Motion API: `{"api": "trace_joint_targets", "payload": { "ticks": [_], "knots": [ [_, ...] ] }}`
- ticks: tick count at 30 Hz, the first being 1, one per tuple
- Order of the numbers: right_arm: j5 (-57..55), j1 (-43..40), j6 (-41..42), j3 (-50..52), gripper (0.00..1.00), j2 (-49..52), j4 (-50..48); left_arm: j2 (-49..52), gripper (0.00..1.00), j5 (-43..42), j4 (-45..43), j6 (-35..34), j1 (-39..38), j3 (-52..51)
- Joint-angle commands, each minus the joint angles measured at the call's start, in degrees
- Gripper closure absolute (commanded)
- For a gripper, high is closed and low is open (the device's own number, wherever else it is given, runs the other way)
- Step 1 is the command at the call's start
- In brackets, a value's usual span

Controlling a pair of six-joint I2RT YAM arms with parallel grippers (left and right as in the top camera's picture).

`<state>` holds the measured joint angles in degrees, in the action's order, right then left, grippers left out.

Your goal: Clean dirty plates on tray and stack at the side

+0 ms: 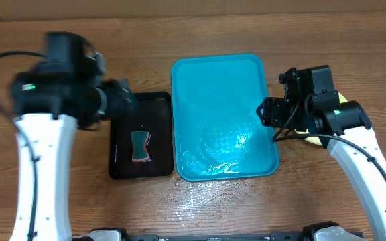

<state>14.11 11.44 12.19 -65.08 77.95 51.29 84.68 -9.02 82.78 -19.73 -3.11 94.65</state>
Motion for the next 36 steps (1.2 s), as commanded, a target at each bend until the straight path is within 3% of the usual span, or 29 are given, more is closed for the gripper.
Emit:
{"api": "trace_joint_targets", "payload": {
  "ticks": [1,4,9,15,18,20,21,23,32,36],
  "knots": [
    [-0.55,0.13,-0.24,-0.87,0.4,-0.24,0.2,1.18,0.18,6.32,-2.12,-4.81,-2.25,-8.33],
    [-0.55,0.11,-0.24,-0.87,0.41,-0.24,0.7,1.9,0.25,6.69,-8.7,-7.37,-2.45,-16.9],
    [-0.55,0.13,-0.22,-0.87,0.41,-0.24,0.9,4.63,0.28,6.51,-22.8,-7.48,-2.91,-28.55],
    [-0.33,0.13,-0.22,-0.87,0.41,-0.24,1.11,14.03,0.35,8.46,-33.0,-7.06,-4.09,-33.4],
    [-0.35,0.13,-0.22,-0.87,0.41,-0.24,1.46,18.99,0.58,9.22,-36.48,-7.08,-4.09,-33.31],
    [-0.33,0.13,-0.22,-0.87,0.41,-0.24,1.7,21.35,0.64,8.68,-38.07,-7.13,-4.09,-33.11],
    [-0.33,0.13,-0.22,-0.87,0.41,-0.24,1.86,22.23,0.71,8.28,-38.66,-7.13,-4.11,-33.0],
    [-0.35,0.13,-0.22,-0.87,0.41,-0.24,2.1,22.86,0.96,7.1,-38.86,-7.13,-4.15,-32.7],
    [-0.35,0.13,-0.22,-0.87,0.41,-0.24,2.14,21.46,0.95,4.46,-29.09,-6.62,-4.15,-20.68],
    [-0.35,0.13,-0.22,-0.87,0.41,-0.24,2.27,21.46,0.7,4.5,-25.46,-4.17,-4.17,-16.02]
  ]
}}
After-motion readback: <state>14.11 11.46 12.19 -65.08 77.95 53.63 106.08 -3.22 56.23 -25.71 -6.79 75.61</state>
